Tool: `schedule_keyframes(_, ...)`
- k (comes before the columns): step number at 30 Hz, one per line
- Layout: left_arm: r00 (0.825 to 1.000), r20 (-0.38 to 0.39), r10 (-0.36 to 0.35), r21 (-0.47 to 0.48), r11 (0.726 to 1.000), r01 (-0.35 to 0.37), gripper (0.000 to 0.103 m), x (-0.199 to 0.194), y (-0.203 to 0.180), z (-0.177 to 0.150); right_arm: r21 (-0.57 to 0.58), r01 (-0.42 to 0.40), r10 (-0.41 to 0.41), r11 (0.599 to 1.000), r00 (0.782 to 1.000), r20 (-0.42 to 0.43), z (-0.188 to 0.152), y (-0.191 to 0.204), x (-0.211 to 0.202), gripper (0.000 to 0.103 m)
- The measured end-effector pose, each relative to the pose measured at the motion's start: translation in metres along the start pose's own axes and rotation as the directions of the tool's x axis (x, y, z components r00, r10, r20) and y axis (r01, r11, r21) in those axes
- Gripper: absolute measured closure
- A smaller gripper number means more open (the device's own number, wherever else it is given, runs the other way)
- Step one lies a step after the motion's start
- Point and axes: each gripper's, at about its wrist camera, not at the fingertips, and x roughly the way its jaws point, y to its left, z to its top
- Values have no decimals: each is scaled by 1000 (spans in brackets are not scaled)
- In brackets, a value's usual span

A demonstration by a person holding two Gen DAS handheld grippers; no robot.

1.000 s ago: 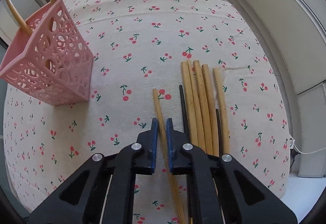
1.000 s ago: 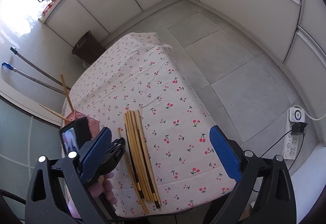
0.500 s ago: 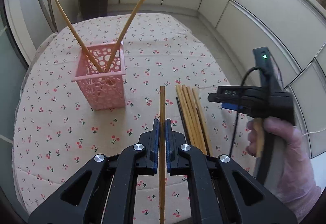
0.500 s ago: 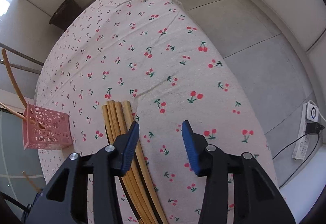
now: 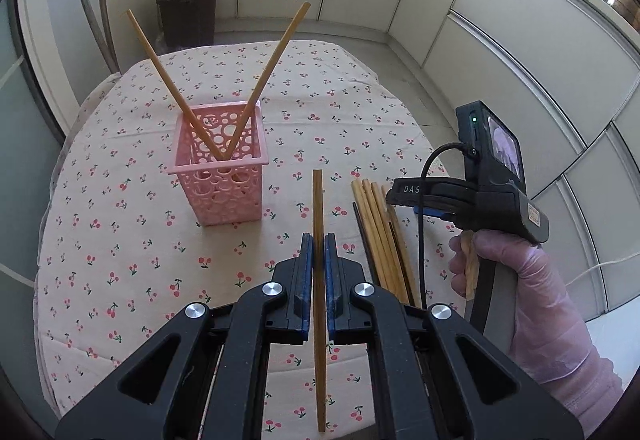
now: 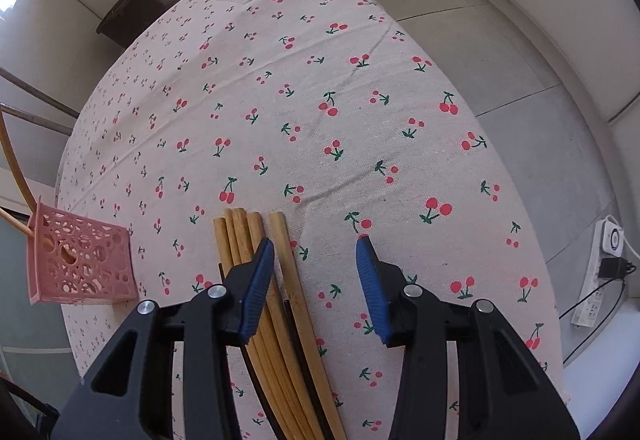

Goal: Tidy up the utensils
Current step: 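Grasp a wooden chopstick with the right gripper while the left gripper holds its chopstick, then lower both chopsticks into the pink basket and open both grippers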

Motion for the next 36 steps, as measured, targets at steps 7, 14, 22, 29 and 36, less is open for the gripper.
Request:
schedule_keyframes(7,1000,22,18,-2,1000,-17,98,-4,2,1,-110,57,-49,992,996,74,-10,16,2,95)
schedule_keyframes(14,998,55,4,-13,1000,-4,98,-15,8,2,-59,-90,98,994,985,140,-21,-14,-48,95)
schedule_keyframes(22,991,133,-24,-16,1000,27,98,-50,15,5,-117,-180,207,977,934,290,-56,-20,-165,95)
schedule_keyframes(29,974,225,-33,-14,999,37,98,-88,18,18,-181,-239,297,954,838,458,-59,-5,-254,95)
schedule_keyframes(36,931,363,-30,-68,996,58,98,-133,30,69,-212,-344,403,915,737,542,-16,18,-305,95)
